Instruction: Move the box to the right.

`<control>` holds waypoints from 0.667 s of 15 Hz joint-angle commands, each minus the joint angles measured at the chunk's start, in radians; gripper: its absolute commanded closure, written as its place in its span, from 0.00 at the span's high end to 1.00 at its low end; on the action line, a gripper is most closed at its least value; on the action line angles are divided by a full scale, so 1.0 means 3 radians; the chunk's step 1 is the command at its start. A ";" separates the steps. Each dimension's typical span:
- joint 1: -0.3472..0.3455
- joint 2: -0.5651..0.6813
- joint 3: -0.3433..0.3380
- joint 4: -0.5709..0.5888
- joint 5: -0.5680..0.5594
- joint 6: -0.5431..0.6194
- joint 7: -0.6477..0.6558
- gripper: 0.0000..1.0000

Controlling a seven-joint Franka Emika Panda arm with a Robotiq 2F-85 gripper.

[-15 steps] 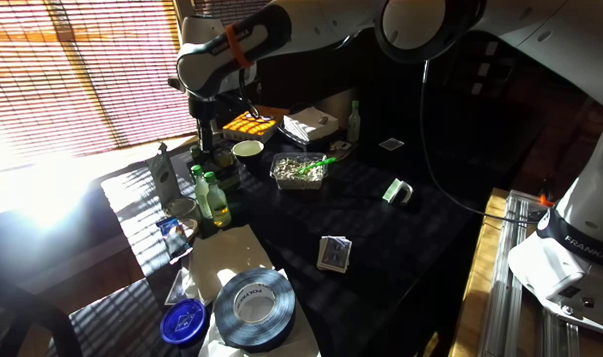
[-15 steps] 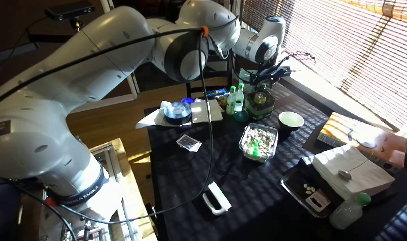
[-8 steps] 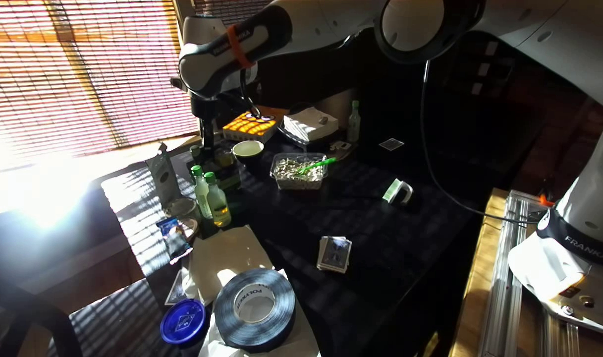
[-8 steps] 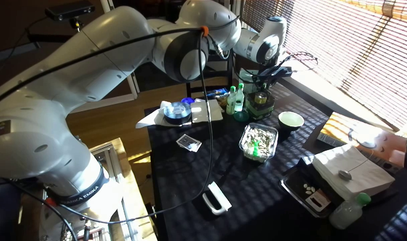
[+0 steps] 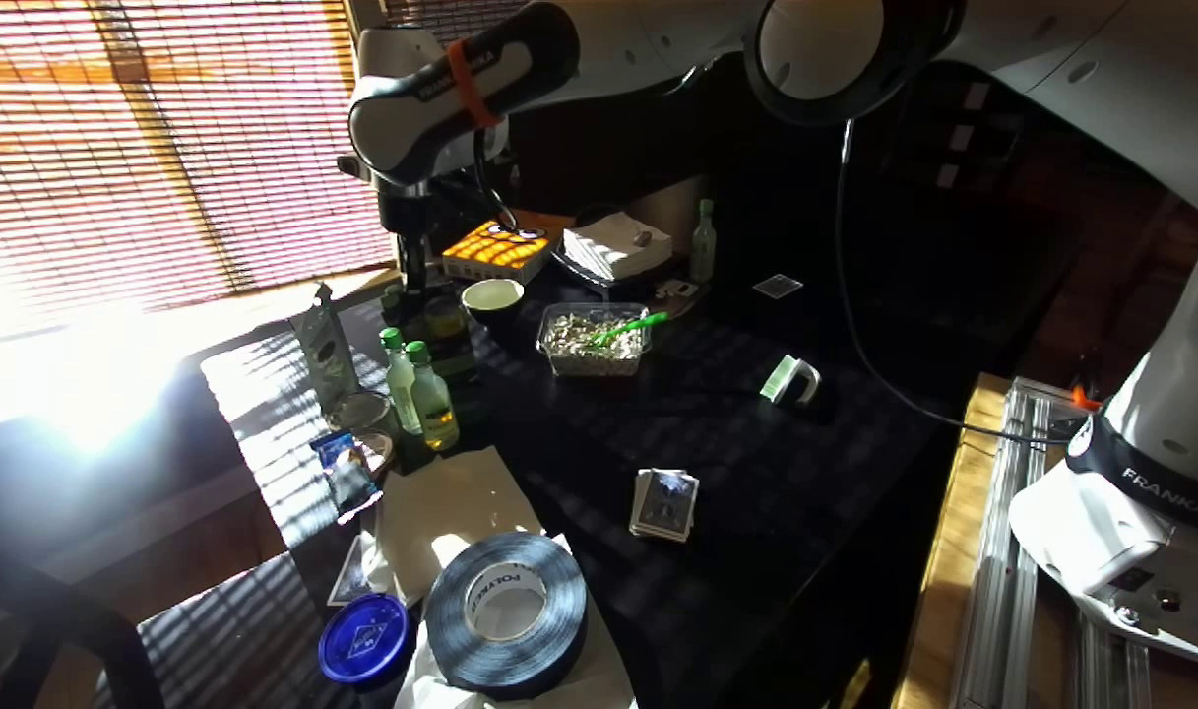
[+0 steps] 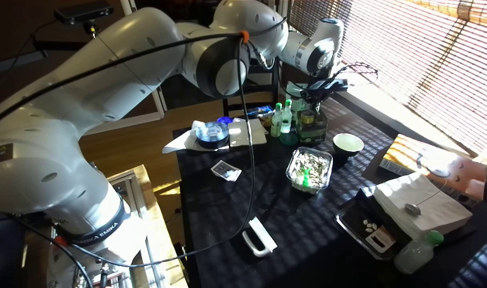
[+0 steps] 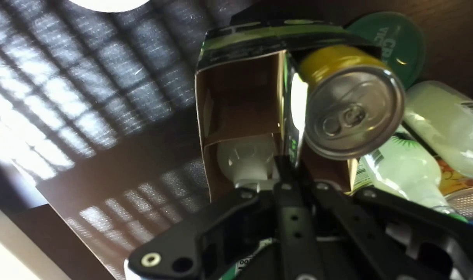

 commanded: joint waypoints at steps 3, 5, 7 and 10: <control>-0.0049 -0.0248 0.0103 -0.0066 0.0059 -0.0209 -0.0066 0.01; -0.0074 -0.0335 0.0119 -0.0108 0.0066 -0.0177 -0.0049 0.01; -0.0116 -0.0432 0.0128 -0.0150 0.0084 -0.0160 -0.0040 0.01; -0.0240 -0.0662 0.0188 -0.0356 0.0178 -0.0146 -0.0036 0.01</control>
